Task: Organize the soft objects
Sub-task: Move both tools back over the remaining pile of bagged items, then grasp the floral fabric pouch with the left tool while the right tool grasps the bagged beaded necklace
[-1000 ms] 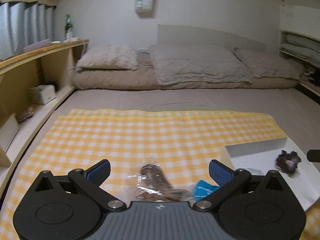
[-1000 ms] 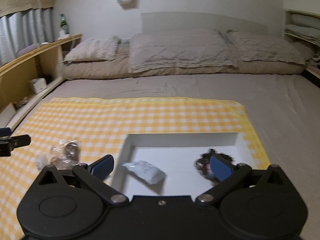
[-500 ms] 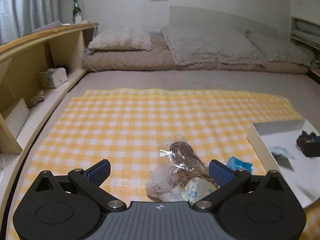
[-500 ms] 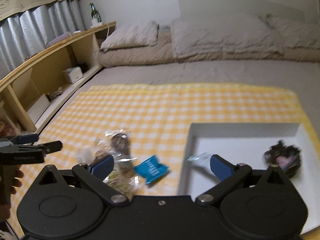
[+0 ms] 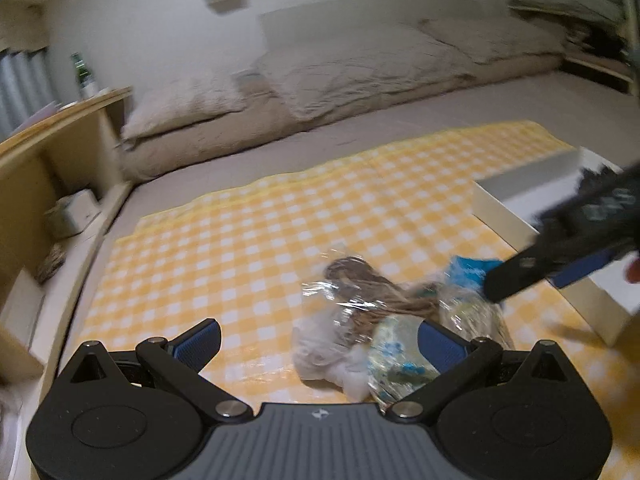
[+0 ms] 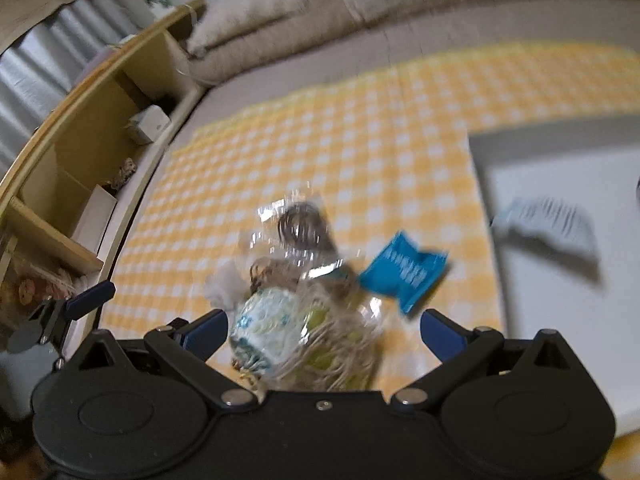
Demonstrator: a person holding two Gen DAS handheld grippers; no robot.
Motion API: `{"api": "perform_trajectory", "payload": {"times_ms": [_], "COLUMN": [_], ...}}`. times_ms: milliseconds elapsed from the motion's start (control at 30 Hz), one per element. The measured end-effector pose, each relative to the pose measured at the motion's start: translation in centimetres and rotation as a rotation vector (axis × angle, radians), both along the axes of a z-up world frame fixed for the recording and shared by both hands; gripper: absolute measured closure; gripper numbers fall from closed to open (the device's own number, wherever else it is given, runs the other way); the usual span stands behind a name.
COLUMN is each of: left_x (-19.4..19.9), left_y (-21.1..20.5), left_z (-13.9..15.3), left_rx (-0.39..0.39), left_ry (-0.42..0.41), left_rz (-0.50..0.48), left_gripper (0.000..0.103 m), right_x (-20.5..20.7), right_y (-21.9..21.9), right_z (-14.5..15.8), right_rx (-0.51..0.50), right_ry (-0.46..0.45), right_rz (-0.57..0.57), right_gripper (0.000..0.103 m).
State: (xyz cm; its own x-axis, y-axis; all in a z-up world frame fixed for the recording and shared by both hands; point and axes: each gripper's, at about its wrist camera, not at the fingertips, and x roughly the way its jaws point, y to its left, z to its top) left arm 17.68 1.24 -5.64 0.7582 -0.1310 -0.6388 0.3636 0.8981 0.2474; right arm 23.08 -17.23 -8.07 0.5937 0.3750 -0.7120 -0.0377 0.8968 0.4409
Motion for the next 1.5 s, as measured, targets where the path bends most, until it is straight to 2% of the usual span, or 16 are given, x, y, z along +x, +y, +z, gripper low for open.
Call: {"api": "perform_trajectory", "payload": {"times_ms": [200, 300, 433, 567, 700, 933, 1200, 1300, 1400, 1500], "left_x": [-0.6, -0.8, -0.8, -0.5, 0.0, 0.8, 1.5, 2.5, 3.8, 4.2], "left_y": [-0.4, -0.9, -1.2, -1.5, -2.1, -3.7, -6.1, -6.3, -6.2, -5.7], "left_z": [-1.5, -2.2, -3.0, -3.7, -4.4, -6.4, -9.0, -9.0, -8.8, -8.7], "left_rx": [0.025, 0.066, 0.105, 0.115, 0.139, 0.189, 0.287, 0.250, 0.208, 0.188], "left_ry": [0.015, 0.015, 0.016, 0.033, 0.052, 0.082, 0.090, 0.127, 0.172, 0.194], "left_rz": [-0.165, -0.219, -0.275, -0.316, -0.359, -0.409, -0.443, -0.391, -0.328, -0.304], "left_gripper": [0.000, 0.000, 0.000, 0.000, 0.000, 0.000, 0.000, 0.002, 0.014, 0.020], "right_x": [1.1, 1.9, 2.7, 3.6, 4.3, 4.5, 4.7, 4.6, 4.6, 4.5], "right_y": [1.2, 1.8, 3.2, 3.1, 2.6, 2.4, 1.5, 1.5, 1.3, 1.0], "right_z": [-3.2, -4.3, -4.6, -5.4, -7.2, -5.9, -5.0, -5.0, -4.8, -4.7], "right_rx": [0.050, 0.097, 0.035, 0.049, 0.062, 0.001, -0.050, -0.058, -0.066, -0.071], "right_ry": [0.127, 0.178, 0.174, 0.227, 0.329, 0.274, 0.230, 0.227, 0.219, 0.210], "right_rz": [-0.081, -0.072, -0.043, -0.053, -0.080, -0.052, -0.027, -0.017, -0.011, -0.011], "right_gripper": [0.001, 0.008, 0.013, 0.015, 0.027, 0.044, 0.050, 0.051, 0.051, 0.051]}}
